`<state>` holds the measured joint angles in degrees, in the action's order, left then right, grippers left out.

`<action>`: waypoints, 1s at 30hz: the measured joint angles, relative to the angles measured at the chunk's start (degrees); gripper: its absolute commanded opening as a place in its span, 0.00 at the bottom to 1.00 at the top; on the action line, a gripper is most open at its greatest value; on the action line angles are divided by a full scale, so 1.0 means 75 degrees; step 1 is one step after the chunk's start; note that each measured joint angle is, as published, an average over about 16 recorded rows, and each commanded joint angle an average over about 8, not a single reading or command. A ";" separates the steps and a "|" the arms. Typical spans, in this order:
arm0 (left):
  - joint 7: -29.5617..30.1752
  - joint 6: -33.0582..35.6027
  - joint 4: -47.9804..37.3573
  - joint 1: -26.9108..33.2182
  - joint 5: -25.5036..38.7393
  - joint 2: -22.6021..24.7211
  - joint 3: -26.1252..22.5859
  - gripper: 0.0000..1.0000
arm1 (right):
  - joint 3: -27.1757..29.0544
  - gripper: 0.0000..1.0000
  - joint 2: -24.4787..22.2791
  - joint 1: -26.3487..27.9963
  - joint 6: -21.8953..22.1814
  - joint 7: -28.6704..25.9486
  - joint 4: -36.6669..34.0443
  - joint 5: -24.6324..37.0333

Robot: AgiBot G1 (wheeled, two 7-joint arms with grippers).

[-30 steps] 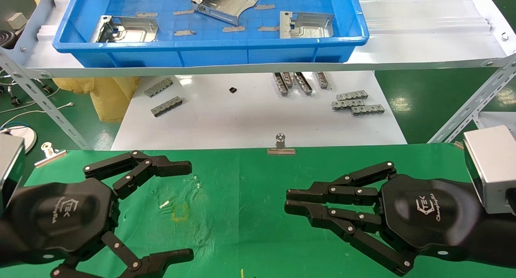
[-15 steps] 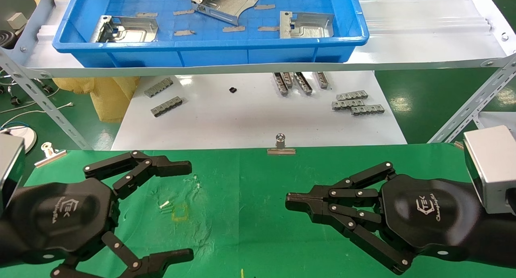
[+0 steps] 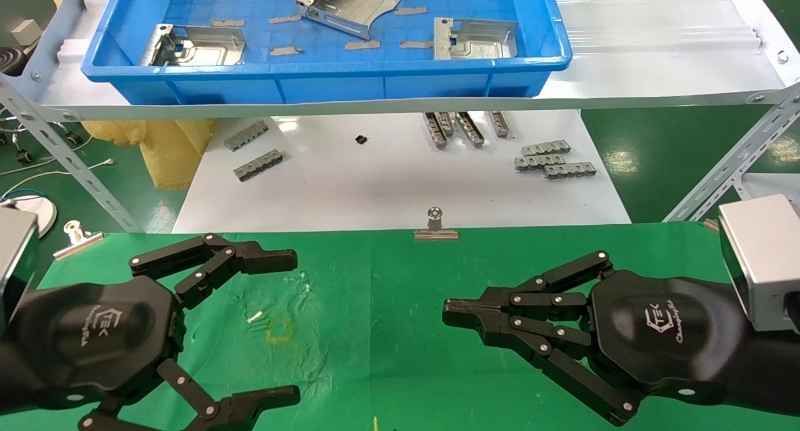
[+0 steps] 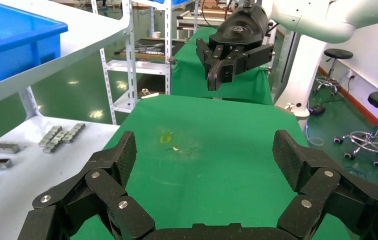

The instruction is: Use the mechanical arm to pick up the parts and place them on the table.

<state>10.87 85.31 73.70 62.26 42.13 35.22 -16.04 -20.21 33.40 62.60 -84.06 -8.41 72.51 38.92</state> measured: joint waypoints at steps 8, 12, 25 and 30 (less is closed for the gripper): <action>0.0246 -0.0298 -0.0259 0.1179 0.0623 0.0348 -0.0194 1.00 | -0.0001 0.00 0.0000 0.0001 0.0000 0.0001 -0.0001 0.0000; 0.0432 -0.0506 -0.0861 0.2317 0.1266 0.0804 -0.0456 1.00 | -0.0001 0.00 0.0000 0.0001 -0.0001 0.0001 -0.0001 0.0000; 0.0180 -0.2291 -0.5491 0.6233 0.3880 0.3350 -0.1595 1.00 | -0.0002 0.17 0.0000 0.0002 0.0000 0.0002 -0.0002 -0.0001; -0.0113 -0.3612 -0.7268 0.7044 0.4530 0.4335 -0.1837 1.00 | -0.0003 0.76 0.0000 0.0002 0.0000 0.0002 -0.0002 -0.0001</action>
<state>10.02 58.22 19.19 115.10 76.11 67.74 -29.82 -20.23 33.40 62.61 -84.06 -8.40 72.49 38.91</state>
